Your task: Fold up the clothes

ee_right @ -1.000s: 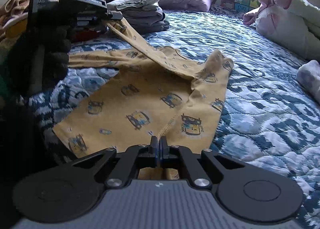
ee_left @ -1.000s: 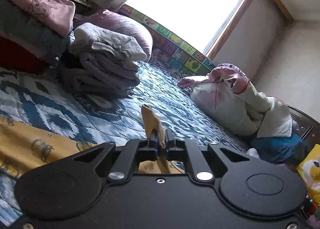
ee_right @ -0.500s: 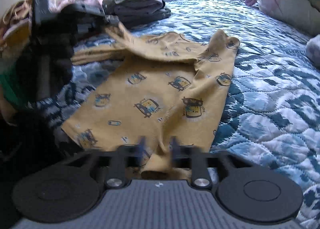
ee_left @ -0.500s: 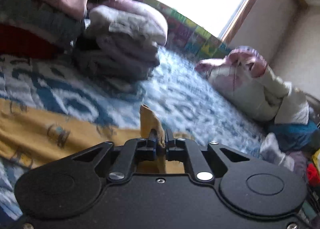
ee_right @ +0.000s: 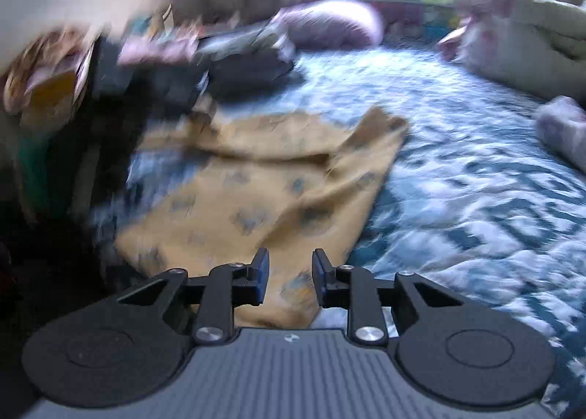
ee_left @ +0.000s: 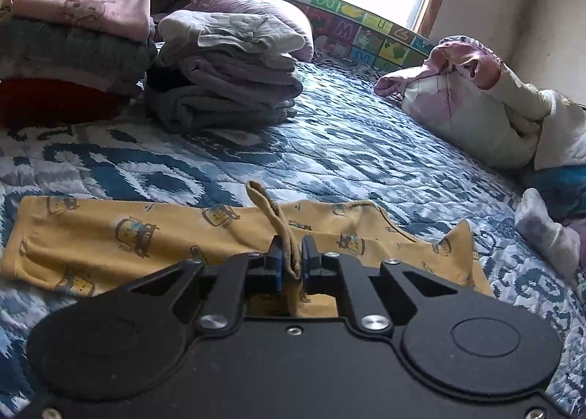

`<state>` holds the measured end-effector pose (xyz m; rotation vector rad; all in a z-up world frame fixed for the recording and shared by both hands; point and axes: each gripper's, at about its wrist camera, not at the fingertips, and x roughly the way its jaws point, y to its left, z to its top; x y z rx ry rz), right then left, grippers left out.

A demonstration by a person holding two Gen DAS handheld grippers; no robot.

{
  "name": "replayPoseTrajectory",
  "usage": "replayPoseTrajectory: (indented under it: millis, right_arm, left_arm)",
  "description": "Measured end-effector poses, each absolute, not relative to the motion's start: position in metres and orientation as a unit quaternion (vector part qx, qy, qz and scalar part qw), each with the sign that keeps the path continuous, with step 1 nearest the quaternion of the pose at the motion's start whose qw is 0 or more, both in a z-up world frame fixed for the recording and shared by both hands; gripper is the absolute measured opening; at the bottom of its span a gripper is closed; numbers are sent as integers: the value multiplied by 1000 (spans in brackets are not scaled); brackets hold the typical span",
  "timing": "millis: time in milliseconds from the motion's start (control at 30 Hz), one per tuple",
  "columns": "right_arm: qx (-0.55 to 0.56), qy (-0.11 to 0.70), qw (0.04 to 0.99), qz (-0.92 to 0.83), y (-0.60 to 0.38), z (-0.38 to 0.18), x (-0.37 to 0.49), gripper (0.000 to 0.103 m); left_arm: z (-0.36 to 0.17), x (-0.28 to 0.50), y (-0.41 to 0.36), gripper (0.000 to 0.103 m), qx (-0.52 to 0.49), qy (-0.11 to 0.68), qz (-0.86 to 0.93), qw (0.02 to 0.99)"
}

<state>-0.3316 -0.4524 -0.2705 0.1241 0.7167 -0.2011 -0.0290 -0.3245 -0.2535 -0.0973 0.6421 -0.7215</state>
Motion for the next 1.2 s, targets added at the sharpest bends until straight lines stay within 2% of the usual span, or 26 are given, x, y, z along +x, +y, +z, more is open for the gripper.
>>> replayPoseTrajectory:
  millis: [100, 200, 633, 1200]
  right_arm:
    - [37, 341, 935, -91, -443, -269, -345, 28]
    - [-35, 327, 940, -96, -425, -264, -355, 32]
    - [-193, 338, 918, -75, -370, -277, -330, 34]
    - [-247, 335, 899, -138, -361, -290, -331, 36]
  left_arm:
    - [-255, -28, -325, 5, -47, 311, -346, 884]
    - [-253, -28, -325, 5, -52, 310, -350, 882]
    - [-251, -29, -322, 5, -63, 314, -354, 879]
    - [-252, -27, -318, 5, -83, 324, -357, 872]
